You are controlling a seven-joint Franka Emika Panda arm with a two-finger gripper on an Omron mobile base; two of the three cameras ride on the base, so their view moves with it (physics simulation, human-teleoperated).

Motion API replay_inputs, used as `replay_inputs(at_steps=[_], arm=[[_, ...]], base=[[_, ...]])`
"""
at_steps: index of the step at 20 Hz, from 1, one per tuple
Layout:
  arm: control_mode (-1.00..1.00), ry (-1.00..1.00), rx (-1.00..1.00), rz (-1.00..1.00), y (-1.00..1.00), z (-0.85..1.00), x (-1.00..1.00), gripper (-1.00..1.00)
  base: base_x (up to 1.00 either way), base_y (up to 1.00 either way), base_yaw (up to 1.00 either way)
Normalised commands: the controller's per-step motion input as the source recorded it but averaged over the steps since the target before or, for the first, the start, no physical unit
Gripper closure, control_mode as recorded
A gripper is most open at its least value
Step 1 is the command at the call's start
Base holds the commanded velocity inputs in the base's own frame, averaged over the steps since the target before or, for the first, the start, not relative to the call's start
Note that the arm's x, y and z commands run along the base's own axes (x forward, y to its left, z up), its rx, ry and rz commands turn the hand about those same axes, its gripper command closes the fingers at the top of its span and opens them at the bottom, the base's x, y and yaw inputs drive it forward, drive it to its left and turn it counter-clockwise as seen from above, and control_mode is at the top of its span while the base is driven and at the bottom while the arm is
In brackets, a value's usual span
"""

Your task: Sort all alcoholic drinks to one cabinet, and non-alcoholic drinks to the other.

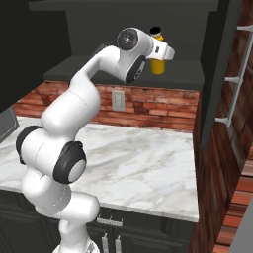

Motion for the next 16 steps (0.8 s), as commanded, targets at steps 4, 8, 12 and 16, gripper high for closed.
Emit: replay_inputs(at_steps=[4,8,12,16], arm=[[-1.0,0.02,0.0,0.02,0.0,0.0,0.32,-1.0],[-1.0,0.01,0.0,0.0,0.0,0.0,0.09,-1.0],[-1.0,0.01,0.0,0.0,0.0,0.0,0.0,-1.0],[-1.0,0.01,0.0,0.0,0.0,0.0,0.0,-1.0]], base=[[0.0,0.0,0.0],[0.0,0.0,0.0],[0.0,0.0,0.0],[0.0,0.0,0.0]])
